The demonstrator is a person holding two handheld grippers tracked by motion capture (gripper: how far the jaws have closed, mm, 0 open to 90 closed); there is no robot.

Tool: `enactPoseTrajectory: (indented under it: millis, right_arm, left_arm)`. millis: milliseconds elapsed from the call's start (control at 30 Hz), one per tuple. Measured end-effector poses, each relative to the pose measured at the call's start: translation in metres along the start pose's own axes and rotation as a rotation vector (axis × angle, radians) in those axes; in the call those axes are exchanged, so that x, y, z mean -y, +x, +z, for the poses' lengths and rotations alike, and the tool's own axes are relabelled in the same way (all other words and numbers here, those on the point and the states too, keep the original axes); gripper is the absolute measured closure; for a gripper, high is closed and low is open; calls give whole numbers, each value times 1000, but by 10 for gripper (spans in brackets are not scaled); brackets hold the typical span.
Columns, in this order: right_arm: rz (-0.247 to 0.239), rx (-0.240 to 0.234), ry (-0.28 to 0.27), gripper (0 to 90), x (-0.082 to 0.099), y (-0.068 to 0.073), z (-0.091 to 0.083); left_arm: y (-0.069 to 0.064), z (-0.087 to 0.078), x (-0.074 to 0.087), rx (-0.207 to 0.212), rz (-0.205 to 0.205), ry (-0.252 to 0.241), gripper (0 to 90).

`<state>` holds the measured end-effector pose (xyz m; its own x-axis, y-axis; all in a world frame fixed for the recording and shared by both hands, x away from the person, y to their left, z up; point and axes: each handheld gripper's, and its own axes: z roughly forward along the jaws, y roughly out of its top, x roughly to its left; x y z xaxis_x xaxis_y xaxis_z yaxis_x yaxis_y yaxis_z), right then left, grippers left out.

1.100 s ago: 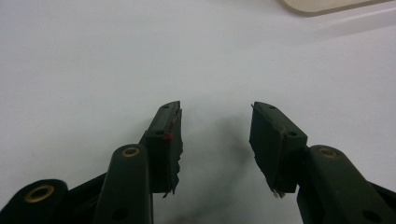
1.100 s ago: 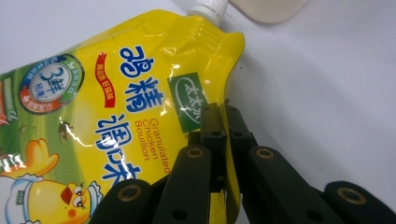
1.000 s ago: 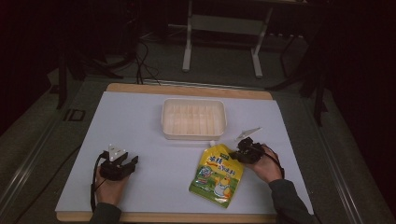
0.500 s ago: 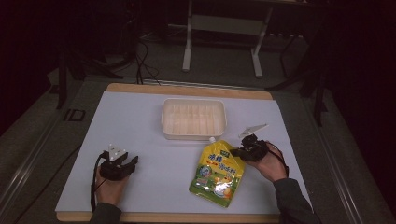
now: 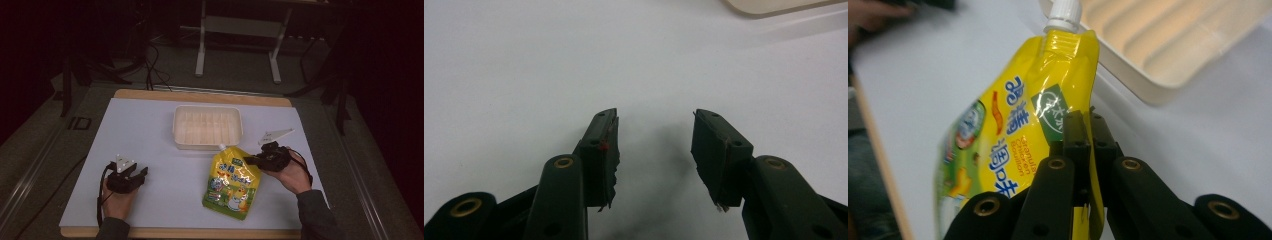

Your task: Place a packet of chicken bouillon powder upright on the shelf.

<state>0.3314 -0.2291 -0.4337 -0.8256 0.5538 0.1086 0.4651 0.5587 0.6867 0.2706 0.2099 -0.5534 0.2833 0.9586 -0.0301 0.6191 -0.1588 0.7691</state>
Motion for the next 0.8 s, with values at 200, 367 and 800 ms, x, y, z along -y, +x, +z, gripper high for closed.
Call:
enactPoseTrajectory:
  millis: [200,367,800]
  right_arm:
    - [-16,-33,-65,900,-10,6,-11]
    - [-6,-54,-85,900,-15,5,-18]
    - [-2,-38,-140,900,-25,3,-35]
  left_arm:
    - [0,0,0,0,1,0,536]
    - [0,0,0,0,0,1,536]
    - [0,0,0,-1,1,4,536]
